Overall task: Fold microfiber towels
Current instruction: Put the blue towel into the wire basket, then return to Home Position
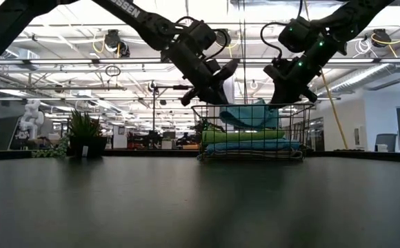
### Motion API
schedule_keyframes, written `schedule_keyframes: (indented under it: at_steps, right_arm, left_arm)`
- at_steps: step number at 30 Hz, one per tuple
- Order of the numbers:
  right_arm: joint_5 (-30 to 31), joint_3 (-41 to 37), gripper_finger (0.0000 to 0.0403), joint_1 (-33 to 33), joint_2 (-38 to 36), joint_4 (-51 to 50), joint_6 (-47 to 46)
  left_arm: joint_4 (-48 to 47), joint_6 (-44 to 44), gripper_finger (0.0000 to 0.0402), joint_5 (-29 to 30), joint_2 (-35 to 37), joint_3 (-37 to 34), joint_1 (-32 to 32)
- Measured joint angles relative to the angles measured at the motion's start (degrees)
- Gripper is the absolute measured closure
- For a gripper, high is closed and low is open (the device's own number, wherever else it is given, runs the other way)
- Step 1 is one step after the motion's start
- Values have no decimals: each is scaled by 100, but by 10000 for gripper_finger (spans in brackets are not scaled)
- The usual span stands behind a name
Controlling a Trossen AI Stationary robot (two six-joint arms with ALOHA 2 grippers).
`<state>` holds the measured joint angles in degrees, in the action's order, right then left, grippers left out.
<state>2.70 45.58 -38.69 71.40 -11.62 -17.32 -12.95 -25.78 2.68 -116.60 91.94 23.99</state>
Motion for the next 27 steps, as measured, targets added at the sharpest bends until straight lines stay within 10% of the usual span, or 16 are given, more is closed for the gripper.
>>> schedule_keyframes:
  at_steps: [27]
  right_arm:
    - [0,0,282,30,0,-238,48]
  left_arm:
    - [212,-32,222,-371,-283,9,-76]
